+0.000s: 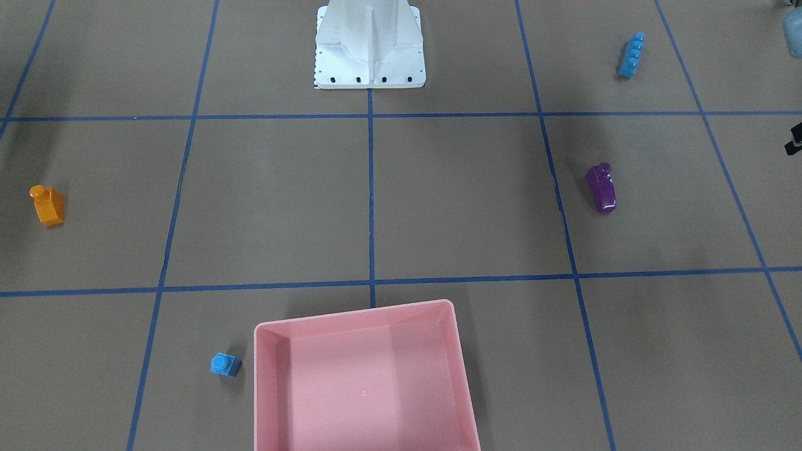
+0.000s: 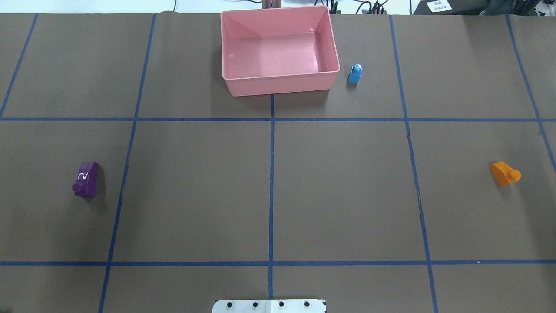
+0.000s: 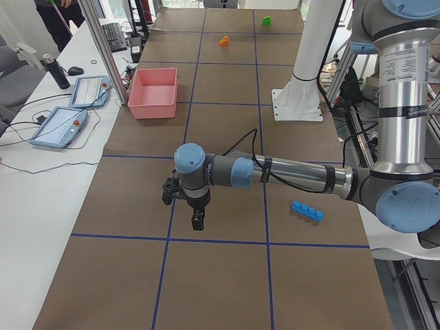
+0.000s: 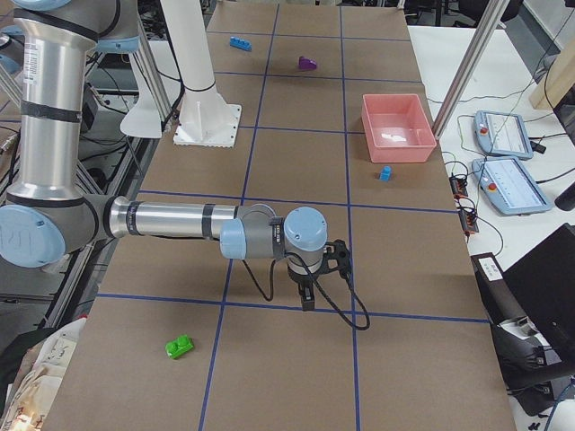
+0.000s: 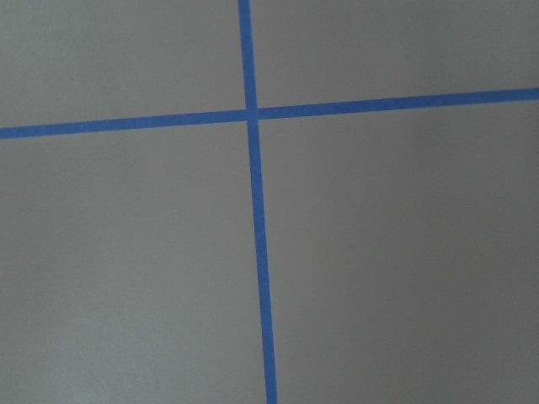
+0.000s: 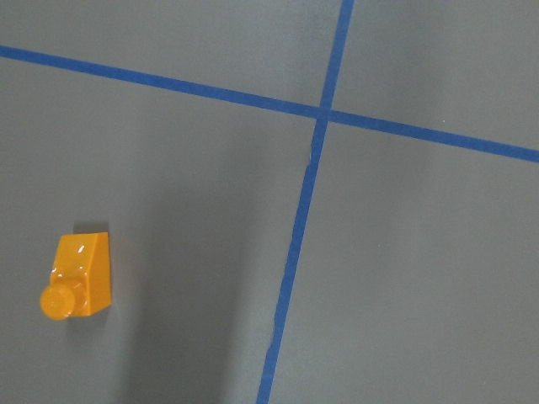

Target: Put all blocks into box

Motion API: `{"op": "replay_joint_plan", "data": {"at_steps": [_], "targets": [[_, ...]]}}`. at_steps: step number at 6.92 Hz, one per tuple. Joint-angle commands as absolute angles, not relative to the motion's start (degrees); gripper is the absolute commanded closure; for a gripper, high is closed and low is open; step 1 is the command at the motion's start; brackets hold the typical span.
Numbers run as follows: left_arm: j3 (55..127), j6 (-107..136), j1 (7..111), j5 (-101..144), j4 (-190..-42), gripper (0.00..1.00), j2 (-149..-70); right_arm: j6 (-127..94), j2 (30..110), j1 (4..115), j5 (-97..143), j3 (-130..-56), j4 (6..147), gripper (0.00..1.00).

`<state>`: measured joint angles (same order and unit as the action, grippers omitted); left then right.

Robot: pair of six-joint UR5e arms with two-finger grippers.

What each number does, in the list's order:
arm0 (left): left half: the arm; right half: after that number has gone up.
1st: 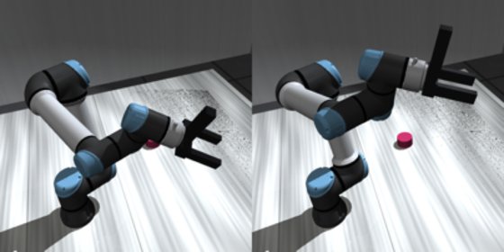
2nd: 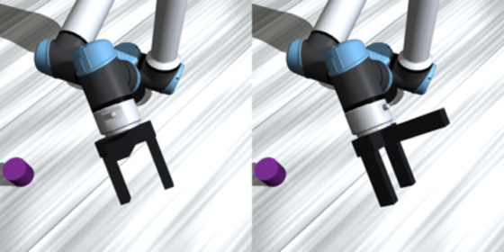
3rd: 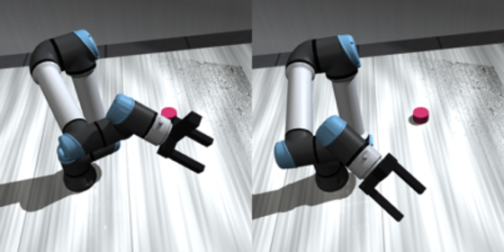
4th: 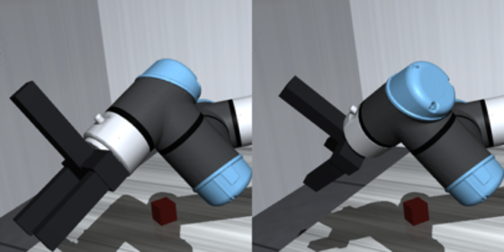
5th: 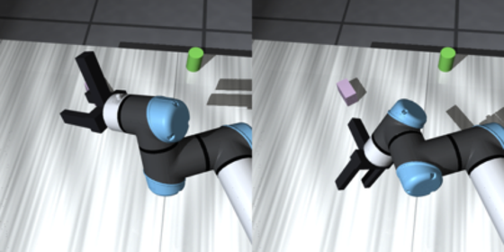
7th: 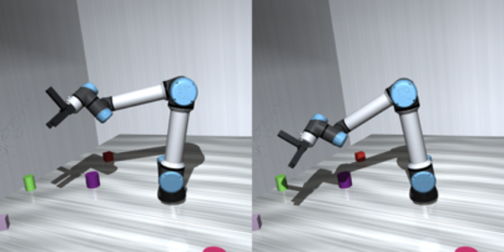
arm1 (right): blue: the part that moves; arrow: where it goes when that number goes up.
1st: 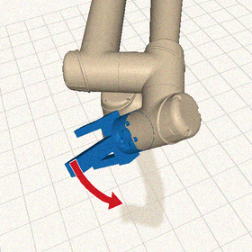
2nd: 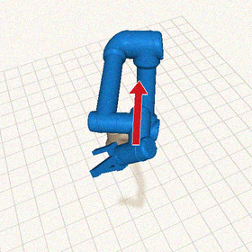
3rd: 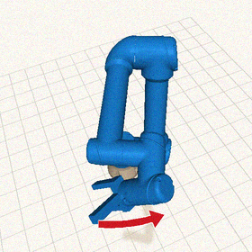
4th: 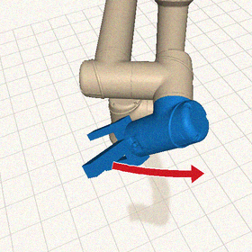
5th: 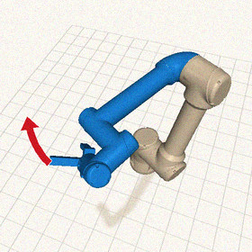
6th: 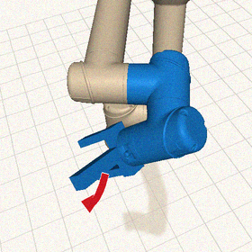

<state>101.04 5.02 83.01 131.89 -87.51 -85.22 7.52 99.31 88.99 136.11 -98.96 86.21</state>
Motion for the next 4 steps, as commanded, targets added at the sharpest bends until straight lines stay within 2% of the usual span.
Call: {"op": "replay_joint_plan", "data": {"at_steps": [1, 4], "targets": [[101.1, 4.8, 84.6, 132.2, -87.8, 0.00, -85.1, 7.5, 99.6, 88.9, 136.1, -98.7, 86.1, 0.00], [101.6, 5.0, 84.6, 132.8, -87.7, 0.00, -85.1, 7.4, 99.6, 88.9, 136.0, -97.7, 86.0, 0.00]]}}
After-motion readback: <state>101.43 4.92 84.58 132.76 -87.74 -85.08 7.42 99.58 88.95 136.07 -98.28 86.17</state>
